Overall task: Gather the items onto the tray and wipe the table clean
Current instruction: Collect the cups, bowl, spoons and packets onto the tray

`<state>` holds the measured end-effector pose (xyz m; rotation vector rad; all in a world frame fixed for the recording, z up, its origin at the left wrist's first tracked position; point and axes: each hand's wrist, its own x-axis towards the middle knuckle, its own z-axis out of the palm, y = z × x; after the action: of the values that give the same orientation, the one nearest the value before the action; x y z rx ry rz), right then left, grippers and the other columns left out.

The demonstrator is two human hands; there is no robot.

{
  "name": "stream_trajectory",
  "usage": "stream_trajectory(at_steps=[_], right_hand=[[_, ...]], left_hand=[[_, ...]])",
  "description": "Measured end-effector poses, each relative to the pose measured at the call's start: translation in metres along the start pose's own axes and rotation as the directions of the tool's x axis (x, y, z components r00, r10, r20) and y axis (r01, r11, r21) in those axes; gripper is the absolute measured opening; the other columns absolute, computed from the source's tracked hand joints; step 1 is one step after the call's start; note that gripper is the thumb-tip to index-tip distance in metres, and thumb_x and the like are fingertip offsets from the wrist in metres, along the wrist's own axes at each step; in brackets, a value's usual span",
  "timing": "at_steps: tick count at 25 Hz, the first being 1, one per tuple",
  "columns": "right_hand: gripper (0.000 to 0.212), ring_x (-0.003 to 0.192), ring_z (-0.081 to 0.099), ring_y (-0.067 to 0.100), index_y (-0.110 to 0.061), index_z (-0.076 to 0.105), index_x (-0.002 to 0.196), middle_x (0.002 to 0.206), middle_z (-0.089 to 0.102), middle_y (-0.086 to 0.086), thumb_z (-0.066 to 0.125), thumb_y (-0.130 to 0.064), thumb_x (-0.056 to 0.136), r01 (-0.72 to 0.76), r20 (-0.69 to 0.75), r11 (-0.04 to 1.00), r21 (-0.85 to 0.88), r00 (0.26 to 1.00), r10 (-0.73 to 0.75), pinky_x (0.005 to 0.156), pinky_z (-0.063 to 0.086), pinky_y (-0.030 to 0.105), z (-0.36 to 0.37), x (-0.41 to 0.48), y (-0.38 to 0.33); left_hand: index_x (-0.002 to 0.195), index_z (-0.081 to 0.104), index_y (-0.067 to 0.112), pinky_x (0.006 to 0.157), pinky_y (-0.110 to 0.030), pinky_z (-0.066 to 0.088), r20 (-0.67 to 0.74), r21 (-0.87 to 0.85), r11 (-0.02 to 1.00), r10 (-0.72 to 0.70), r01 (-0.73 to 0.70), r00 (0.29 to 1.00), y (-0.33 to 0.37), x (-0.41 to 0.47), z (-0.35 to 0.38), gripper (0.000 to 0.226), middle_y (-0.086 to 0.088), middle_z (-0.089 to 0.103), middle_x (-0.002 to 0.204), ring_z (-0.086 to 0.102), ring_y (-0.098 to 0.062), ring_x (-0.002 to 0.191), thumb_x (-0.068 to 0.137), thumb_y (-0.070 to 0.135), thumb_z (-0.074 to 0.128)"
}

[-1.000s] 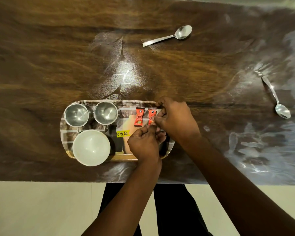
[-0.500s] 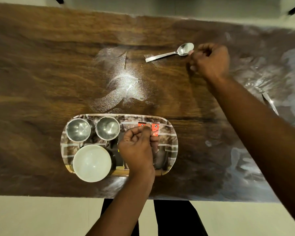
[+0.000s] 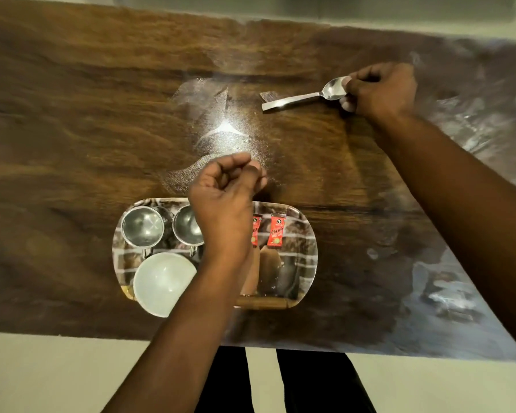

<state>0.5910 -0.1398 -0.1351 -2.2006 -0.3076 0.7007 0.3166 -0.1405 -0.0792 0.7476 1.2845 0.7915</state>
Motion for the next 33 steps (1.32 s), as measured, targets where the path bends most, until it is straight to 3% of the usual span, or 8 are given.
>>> stream_trajectory(at_steps=[4, 7, 10, 13, 15, 19, 27, 33], right_hand=[[0.008, 0.058, 0.071, 0.009, -0.006, 0.079, 0.093, 0.075, 0.076, 0.008, 0.076, -0.013, 0.096, 0.054, 0.061, 0.99, 0.131, 0.996, -0.062, 0.061, 0.06, 0.025, -0.026, -0.087, 0.014], [0.008, 0.06, 0.071, 0.008, -0.014, 0.077, 0.089, 0.072, 0.077, 0.001, 0.076, -0.01, 0.096, -0.093, 0.13, 0.97, 0.224, 0.989, 0.065, 0.059, 0.057, 0.021, -0.029, -0.177, 0.047], [0.011, 0.062, 0.074, 0.009, -0.015, 0.08, 0.087, 0.074, 0.081, 0.003, 0.077, -0.008, 0.095, -0.201, 0.177, 0.966, 0.165, 0.969, 0.171, 0.061, 0.06, 0.026, -0.015, -0.247, 0.082], [0.006, 0.071, 0.08, 0.014, -0.015, 0.082, 0.093, 0.078, 0.082, 0.0, 0.078, -0.012, 0.096, -0.276, 0.182, 0.95, 0.148, 0.951, 0.249, 0.073, 0.066, 0.036, 0.0, -0.287, 0.102], [0.005, 0.072, 0.08, 0.014, -0.016, 0.083, 0.094, 0.078, 0.082, -0.002, 0.078, -0.015, 0.096, -0.286, 0.162, 0.95, 0.13, 0.951, 0.264, 0.074, 0.067, 0.036, 0.007, -0.295, 0.108], [0.008, 0.071, 0.079, 0.008, -0.012, 0.083, 0.102, 0.078, 0.082, -0.003, 0.077, -0.014, 0.096, -0.258, 0.143, 0.964, 0.069, 0.959, 0.246, 0.073, 0.067, 0.03, 0.013, -0.292, 0.11], [0.008, 0.072, 0.079, 0.01, -0.012, 0.082, 0.102, 0.078, 0.081, -0.003, 0.079, -0.016, 0.095, -0.203, 0.129, 0.979, -0.019, 0.971, 0.204, 0.077, 0.068, 0.04, 0.015, -0.288, 0.11], [0.011, 0.07, 0.076, 0.005, -0.011, 0.079, 0.102, 0.079, 0.08, -0.004, 0.08, -0.019, 0.094, -0.108, 0.121, 0.986, -0.126, 0.985, 0.123, 0.074, 0.067, 0.036, 0.013, -0.291, 0.107]], left_hand=[[0.112, 0.078, 0.007, 0.091, -0.031, 0.063, 0.243, 0.371, 0.862, 0.268, -0.344, 0.932, 0.026, 0.015, -0.026, 0.021, -0.008, 0.081, 0.107, 0.077, -0.015, 0.098, 0.092, -0.001, 0.075], [0.115, 0.08, 0.008, 0.092, -0.025, 0.06, 0.477, 0.529, 0.651, 0.302, -0.544, 0.825, 0.034, 0.008, -0.042, 0.022, -0.004, 0.08, 0.108, 0.077, -0.011, 0.1, 0.093, 0.004, 0.074], [0.112, 0.082, 0.015, 0.089, -0.031, 0.059, 0.785, 0.574, 0.265, 0.091, -0.775, 0.613, 0.018, 0.0, -0.062, 0.022, -0.002, 0.077, 0.107, 0.074, -0.017, 0.097, 0.094, 0.022, 0.071], [0.107, 0.081, 0.022, 0.079, -0.041, 0.061, 0.864, 0.47, -0.012, -0.202, -0.883, 0.462, 0.002, -0.01, -0.078, 0.024, 0.0, 0.074, 0.1, 0.074, -0.025, 0.094, 0.095, 0.035, 0.064], [0.108, 0.08, 0.026, 0.076, -0.038, 0.06, 0.852, 0.452, -0.082, -0.253, -0.888, 0.458, -0.003, -0.018, -0.084, 0.022, 0.001, 0.074, 0.101, 0.074, -0.026, 0.096, 0.094, 0.034, 0.065], [0.113, 0.077, 0.024, 0.079, -0.037, 0.058, 0.777, 0.497, -0.237, -0.306, -0.835, 0.549, -0.013, -0.022, -0.09, 0.037, -0.001, 0.075, 0.108, 0.073, -0.028, 0.101, 0.093, 0.039, 0.051], [0.101, 0.079, 0.014, 0.077, -0.04, 0.055, 0.739, 0.528, -0.307, -0.293, -0.792, 0.607, -0.019, -0.031, -0.088, 0.027, -0.009, 0.074, 0.103, 0.071, -0.034, 0.1, 0.093, 0.03, 0.058], [0.102, 0.079, 0.016, 0.074, -0.04, 0.058, 0.754, 0.54, -0.282, -0.257, -0.793, 0.605, -0.025, -0.03, -0.095, 0.026, -0.005, 0.071, 0.097, 0.07, -0.031, 0.094, 0.095, 0.029, 0.058]])
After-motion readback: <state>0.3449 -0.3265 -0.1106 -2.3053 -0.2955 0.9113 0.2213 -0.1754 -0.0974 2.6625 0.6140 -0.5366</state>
